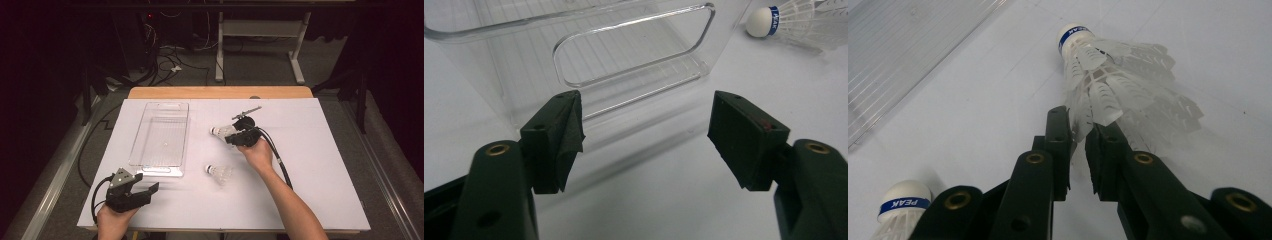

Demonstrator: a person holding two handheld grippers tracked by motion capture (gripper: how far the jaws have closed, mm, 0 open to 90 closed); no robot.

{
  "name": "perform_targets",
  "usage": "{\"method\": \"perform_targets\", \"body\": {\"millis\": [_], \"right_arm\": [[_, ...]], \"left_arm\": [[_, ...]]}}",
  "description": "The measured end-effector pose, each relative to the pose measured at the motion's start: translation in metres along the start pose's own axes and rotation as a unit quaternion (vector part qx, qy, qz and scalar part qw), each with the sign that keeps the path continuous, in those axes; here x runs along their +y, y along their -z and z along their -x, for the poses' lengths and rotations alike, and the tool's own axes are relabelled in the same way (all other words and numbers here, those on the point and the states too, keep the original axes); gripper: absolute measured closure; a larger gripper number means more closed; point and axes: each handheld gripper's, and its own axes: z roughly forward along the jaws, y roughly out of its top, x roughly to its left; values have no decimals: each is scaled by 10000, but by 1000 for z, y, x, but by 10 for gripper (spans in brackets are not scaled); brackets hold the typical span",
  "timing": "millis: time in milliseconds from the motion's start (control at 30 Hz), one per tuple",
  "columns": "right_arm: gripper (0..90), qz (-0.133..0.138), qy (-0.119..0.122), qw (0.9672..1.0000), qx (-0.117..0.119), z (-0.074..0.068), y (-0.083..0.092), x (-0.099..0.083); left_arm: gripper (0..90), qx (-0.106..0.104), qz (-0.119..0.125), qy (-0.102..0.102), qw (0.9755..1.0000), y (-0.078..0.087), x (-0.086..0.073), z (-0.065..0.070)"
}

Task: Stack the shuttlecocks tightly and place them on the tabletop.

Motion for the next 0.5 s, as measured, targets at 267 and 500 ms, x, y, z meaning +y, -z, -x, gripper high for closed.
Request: {"method": "perform_targets", "body": {"millis": [267, 500], "right_arm": [[769, 18, -29, 10000, -23, 1, 5, -1], [738, 9, -54, 10000, -23, 4, 7, -4]], "left_arm": [[310, -4, 9, 5, 10000, 0, 0, 0], [310, -9, 1, 6, 10000, 0, 0, 0]]}}
